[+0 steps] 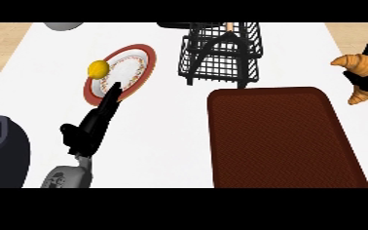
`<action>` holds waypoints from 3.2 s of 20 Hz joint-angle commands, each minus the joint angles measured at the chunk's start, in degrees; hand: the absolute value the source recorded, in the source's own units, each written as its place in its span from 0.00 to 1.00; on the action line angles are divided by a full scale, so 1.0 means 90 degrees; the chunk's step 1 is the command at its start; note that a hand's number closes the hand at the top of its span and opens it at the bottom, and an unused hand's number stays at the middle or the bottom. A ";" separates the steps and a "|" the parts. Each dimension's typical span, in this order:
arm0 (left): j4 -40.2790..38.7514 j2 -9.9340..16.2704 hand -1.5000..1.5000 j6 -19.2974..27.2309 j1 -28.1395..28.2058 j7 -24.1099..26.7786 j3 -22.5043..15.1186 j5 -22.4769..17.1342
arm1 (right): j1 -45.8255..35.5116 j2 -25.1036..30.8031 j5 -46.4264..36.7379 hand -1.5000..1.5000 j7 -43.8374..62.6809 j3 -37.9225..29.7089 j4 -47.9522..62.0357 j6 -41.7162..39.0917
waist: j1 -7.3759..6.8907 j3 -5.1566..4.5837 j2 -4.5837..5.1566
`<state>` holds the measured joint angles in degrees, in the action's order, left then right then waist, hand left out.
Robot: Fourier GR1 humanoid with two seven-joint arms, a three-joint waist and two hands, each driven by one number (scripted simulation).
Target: Pick the croissant from the tray and place it in the tiered basket
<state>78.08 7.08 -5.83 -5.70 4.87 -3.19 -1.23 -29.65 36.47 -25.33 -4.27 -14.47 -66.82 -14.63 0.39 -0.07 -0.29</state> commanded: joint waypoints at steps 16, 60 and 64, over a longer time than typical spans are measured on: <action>-0.0222 -0.0176 0.50 -0.0132 -0.0147 0.0115 -0.0077 0.0136 | -0.3960 -0.1305 0.0141 1.00 0.3412 0.0672 0.0768 -0.0239 | -0.0180 0.0002 0.0058; 0.0038 -0.0305 0.50 0.0012 -0.0121 -0.0098 -0.0046 0.0330 | -0.5492 -0.2024 0.0281 0.00 0.2783 -0.0664 0.4598 0.3634 | -0.0117 0.0006 0.0080; 0.0076 -0.0127 0.50 -0.0278 -0.0037 -0.0097 0.0115 0.0076 | -0.5119 -0.1315 0.0502 0.00 0.2455 -0.1029 0.4382 0.3753 | -0.0095 0.0010 0.0069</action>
<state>78.79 5.81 -7.60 -5.61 4.71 -2.44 0.19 -78.23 19.88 -20.95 20.24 -22.05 -26.07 15.77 -0.62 -0.01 0.24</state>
